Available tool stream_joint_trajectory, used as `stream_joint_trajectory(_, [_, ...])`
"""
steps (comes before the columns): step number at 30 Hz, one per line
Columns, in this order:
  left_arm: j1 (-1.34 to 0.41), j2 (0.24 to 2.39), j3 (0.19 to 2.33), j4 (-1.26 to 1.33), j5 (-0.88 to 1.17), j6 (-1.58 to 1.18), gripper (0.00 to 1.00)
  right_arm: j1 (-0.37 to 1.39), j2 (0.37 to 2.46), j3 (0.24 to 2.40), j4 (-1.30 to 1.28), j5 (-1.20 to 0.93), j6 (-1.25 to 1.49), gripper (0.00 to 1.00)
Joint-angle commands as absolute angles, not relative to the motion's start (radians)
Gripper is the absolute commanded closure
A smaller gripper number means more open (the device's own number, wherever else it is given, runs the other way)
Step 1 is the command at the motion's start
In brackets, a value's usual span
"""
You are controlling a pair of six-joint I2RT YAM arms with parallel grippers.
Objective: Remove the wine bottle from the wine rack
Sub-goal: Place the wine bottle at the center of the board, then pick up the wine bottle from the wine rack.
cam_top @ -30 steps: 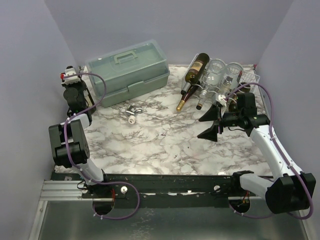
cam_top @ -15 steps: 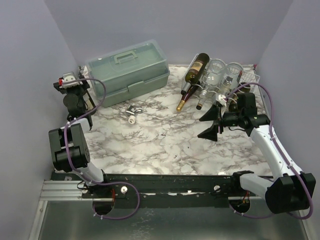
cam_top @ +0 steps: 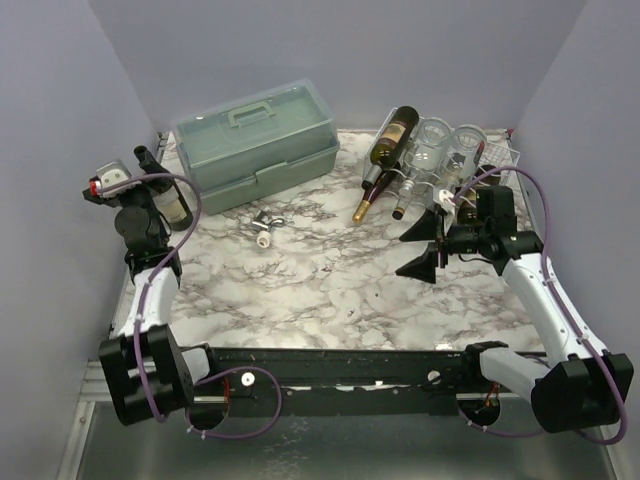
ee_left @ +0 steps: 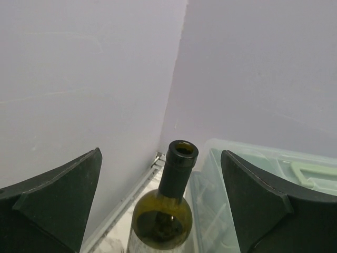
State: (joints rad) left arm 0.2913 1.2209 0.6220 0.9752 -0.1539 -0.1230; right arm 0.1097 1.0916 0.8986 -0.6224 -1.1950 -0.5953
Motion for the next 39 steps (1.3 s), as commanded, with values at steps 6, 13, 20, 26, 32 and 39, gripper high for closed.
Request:
stream_joint_trajectory(6, [0.298,0.92,0.684,0.276,-0.137,-0.409,0.01,0.106,1.04,0.901,-0.576,-1.172,-0.57,0.0])
stream_joint_trajectory(13, [0.298,0.727,0.684,0.046,-0.007,-0.453,0.01,0.106,1.023,0.891,-0.553,-1.16,-0.552,0.0])
stream_joint_trajectory(20, [0.281,0.658,0.761,-0.219,0.053,-0.546,0.01,0.104,1.014,0.878,-0.53,-1.132,-0.538,0.0])
stream_joint_trajectory(26, [0.21,0.642,0.842,-0.347,0.078,-0.563,0.01,0.097,1.008,0.864,-0.506,-1.116,-0.526,0.0])
stream_joint_trajectory(32, [0.076,0.636,0.827,-0.364,0.131,-0.504,0.01,0.072,1.003,0.853,-0.474,-1.108,-0.499,0.0])
stream_joint_trajectory(39, [-0.05,0.635,0.753,-0.306,0.283,-0.38,0.01,0.072,1.002,0.938,-0.558,-1.036,-0.476,0.0])
